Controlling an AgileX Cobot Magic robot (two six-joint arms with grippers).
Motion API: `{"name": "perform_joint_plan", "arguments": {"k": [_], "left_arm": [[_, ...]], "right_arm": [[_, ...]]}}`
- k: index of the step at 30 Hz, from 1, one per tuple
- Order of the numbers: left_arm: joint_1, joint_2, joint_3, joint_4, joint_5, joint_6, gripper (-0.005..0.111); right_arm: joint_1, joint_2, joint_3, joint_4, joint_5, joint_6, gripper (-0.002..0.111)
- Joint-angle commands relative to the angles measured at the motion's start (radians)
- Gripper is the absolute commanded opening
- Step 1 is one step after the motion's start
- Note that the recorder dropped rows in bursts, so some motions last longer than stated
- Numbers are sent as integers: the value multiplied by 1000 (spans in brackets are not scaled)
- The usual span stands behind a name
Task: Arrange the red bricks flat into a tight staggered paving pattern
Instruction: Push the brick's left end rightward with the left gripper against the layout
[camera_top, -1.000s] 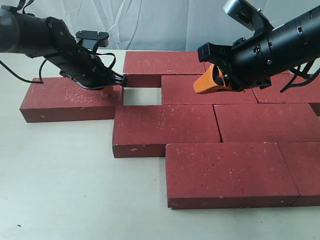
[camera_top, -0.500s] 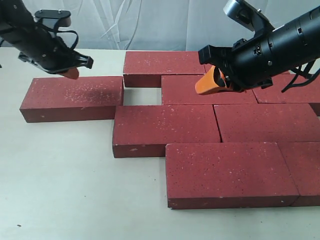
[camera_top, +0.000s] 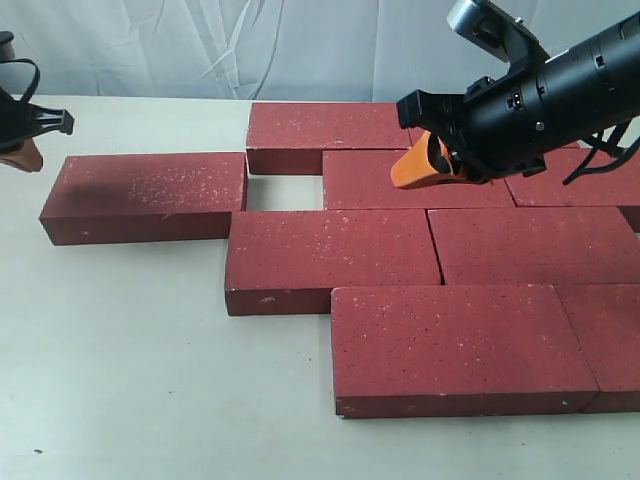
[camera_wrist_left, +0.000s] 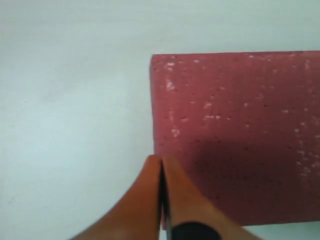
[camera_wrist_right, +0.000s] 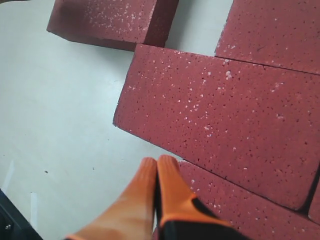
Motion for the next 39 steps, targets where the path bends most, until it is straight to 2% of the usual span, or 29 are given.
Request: {"name": "perform_joint_plan", "arguments": {"k": [1,15,27,39], "left_arm": [[36,-7,1,7,2,-5,0],[49,-5,50,24,-102,-5,0],[46,-4,134,-57,-237,-5,0],[44,-4,139,-72,-244,-1,0]], "right_arm": [[0,-9,3,-7,-13,-7,-1],[0,-9,3,-13,-12,-7,-1],[0,-9,3,-21,-12,-7,-1],[0,-9,3,-29,-16,-7,-1]]}}
